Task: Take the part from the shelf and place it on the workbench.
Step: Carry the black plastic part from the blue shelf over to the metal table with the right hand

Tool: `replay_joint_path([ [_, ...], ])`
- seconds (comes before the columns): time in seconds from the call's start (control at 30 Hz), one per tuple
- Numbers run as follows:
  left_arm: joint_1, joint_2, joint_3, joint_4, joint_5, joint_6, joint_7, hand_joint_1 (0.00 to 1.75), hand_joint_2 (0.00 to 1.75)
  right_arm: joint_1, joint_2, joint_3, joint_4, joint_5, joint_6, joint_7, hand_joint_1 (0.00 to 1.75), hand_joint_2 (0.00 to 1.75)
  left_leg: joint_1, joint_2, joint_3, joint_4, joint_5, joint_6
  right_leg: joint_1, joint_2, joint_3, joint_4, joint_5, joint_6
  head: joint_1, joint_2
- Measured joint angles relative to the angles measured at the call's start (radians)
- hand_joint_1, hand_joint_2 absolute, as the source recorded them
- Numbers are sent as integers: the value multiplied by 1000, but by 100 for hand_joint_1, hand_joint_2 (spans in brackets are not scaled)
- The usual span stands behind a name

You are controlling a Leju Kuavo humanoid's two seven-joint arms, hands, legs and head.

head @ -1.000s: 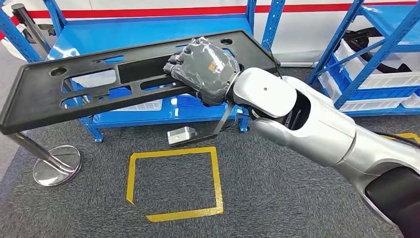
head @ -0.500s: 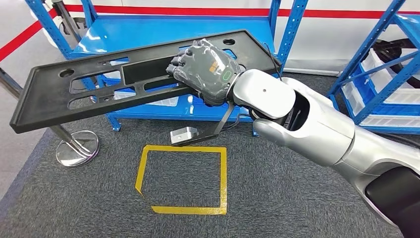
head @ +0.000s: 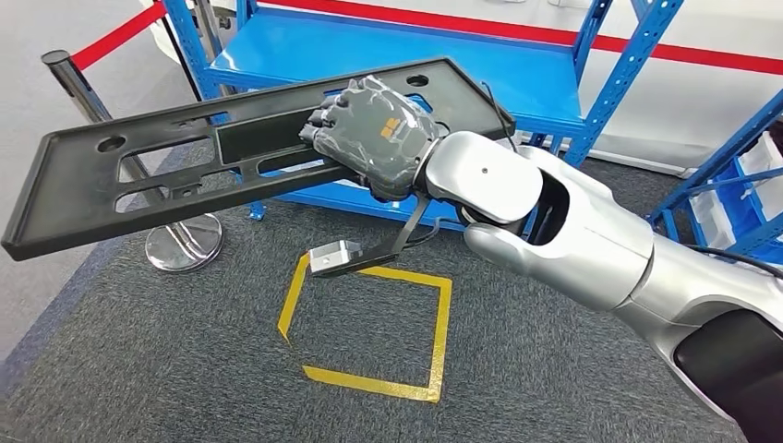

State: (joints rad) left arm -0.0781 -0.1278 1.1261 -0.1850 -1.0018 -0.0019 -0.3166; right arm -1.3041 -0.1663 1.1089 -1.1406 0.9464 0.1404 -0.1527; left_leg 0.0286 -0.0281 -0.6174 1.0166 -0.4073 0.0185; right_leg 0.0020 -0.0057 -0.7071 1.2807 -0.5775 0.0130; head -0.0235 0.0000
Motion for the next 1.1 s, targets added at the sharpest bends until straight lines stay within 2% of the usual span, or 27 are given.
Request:
replay_joint_path([
  [0.03,0,0,0,0,0,0,0,0,175,2,0,0,1,0,0,0,175,175,-2,-13,-2,0,2,1,1,2,-14,31,-3,-3,0,0],
  [0.07,1,0,0,0,0,0,0,0,175,4,0,0,1,0,0,-1,175,175,-4,-26,-2,0,4,1,3,4,-8,20,14,-9,0,0],
  [0.1,1,0,0,0,0,0,0,0,175,4,0,0,1,0,0,-1,175,175,-7,-41,-3,-1,6,1,6,12,17,-30,47,-19,0,0],
  [0.13,1,-1,0,0,0,0,0,0,175,2,-1,0,2,0,0,-1,175,175,-9,-55,-3,-1,9,0,11,31,54,-106,85,-36,0,0],
  [0.2,0,-7,0,0,0,0,0,0,175,-3,-1,0,2,0,0,-1,175,175,-8,-79,-7,-5,16,-6,22,74,112,-228,133,-71,-2,0],
  [0.23,0,-10,0,1,0,0,0,0,175,-6,-1,0,2,0,0,-2,175,175,-5,-89,-10,-7,20,-11,28,86,124,-258,142,-83,-4,0],
  [0.3,1,-11,0,1,0,0,0,0,175,-10,1,0,2,0,0,-3,175,175,-1,-114,-13,-14,28,-23,32,68,130,-274,146,-92,-4,0],
  [0.33,2,-11,0,1,0,0,0,0,175,-11,2,0,2,0,0,-3,175,175,-3,-109,-15,-13,28,-26,29,50,136,-287,152,-90,-4,0],
  [0.37,3,-10,0,0,0,0,0,0,175,-12,4,0,2,0,0,-3,175,175,-7,-89,-21,-3,20,-29,25,35,144,-302,159,-88,-5,0],
  [0.4,3,-10,0,0,0,0,0,0,175,-13,5,0,2,0,0,-3,175,175,-10,-58,-36,27,-1,-32,21,18,151,-316,165,-86,-6,0],
  [0.43,2,-9,0,0,0,0,0,0,175,-13,6,0,2,0,0,-3,175,175,-10,-21,-61,79,-31,-35,17,2,155,-324,169,-83,-7,0],
  [0.47,0,-8,0,0,0,0,0,0,175,-13,6,0,2,0,0,-3,175,175,-8,2,-92,143,-65,-41,17,-12,154,-325,169,-82,-9,0],
  [0.5,-1,-6,0,0,0,0,0,0,175,-11,6,0,3,0,0,-3,175,175,-4,14,-123,207,-91,-48,16,-27,152,-322,168,-80,-9,0],
  [0.53,-1,-5,0,0,0,0,0,0,175,-8,6,0,3,0,0,-3,175,175,0,18,-142,247,-101,-55,14,-42,149,-318,165,-76,-9,0],
  [0.57,-1,-3,0,0,0,0,0,0,175,-6,6,0,3,0,0,-4,175,175,4,22,-142,250,-93,-63,10,-57,146,-312,161,-70,-9,0],
  [0.6,1,-2,0,0,0,0,0,0,175,-4,6,0,3,0,0,-4,175,175,9,30,-120,211,-68,-71,5,-71,143,-304,155,-62,-9,0],
  [0.67,2,-1,0,1,0,0,0,0,175,-5,7,0,3,0,0,-4,175,175,14,69,-51,90,-17,-87,0,-96,137,-278,138,-40,-9,0],
  [0.7,2,-2,0,0,0,0,0,0,175,-6,7,0,3,0,0,-4,175,175,15,84,-30,50,-6,-84,0,-105,132,-262,129,-31,-9,0],
  [0.73,2,-2,0,0,0,0,0,0,175,-7,7,0,3,0,0,-4,175,175,15,91,-25,36,-6,-75,4,-113,128,-250,121,-23,-9,0],
  [0.8,2,-2,0,-1,0,-1,0,0,175,-8,10,0,3,0,0,-5,175,175,14,72,-34,45,-10,-47,8,-129,125,-237,112,-16,-7,0],
  [0.83,2,-1,0,-1,0,-1,0,0,175,-9,11,0,2,0,0,-5,175,175,14,60,-36,47,-10,-37,6,-128,127,-234,108,-11,-7,0],
  [0.9,1,-1,0,-1,0,-1,0,0,175,-9,12,0,2,0,0,-4,175,175,14,38,-38,47,-6,-25,-5,-81,115,-196,74,-3,-6,0],
  [0.97,0,-1,0,-1,0,-1,0,0,175,-9,10,0,3,0,0,-4,175,175,12,17,-42,46,-2,-18,-11,-19,66,-87,9,4,-6,0],
  [1.0,0,-1,0,-1,0,-1,0,0,175,-7,9,0,4,0,0,-4,175,175,9,5,-45,46,-1,-15,-11,-6,33,-21,-18,3,-6,0],
  [1.03,0,-1,0,-1,0,-1,0,0,175,-5,9,0,5,0,0,-4,175,175,6,-8,-47,46,1,-13,-10,-1,7,27,-32,0,-6,0],
  [1.07,0,0,0,-1,0,-1,0,0,175,-3,9,0,6,0,0,-4,175,175,1,-22,-49,46,3,-10,-8,1,-3,42,-25,-6,-6,0],
  [1.1,0,0,0,-1,0,0,0,0,175,-2,9,0,6,0,0,-5,175,175,-3,-37,-50,46,5,-8,-4,5,6,18,0,-16,-6,0],
])
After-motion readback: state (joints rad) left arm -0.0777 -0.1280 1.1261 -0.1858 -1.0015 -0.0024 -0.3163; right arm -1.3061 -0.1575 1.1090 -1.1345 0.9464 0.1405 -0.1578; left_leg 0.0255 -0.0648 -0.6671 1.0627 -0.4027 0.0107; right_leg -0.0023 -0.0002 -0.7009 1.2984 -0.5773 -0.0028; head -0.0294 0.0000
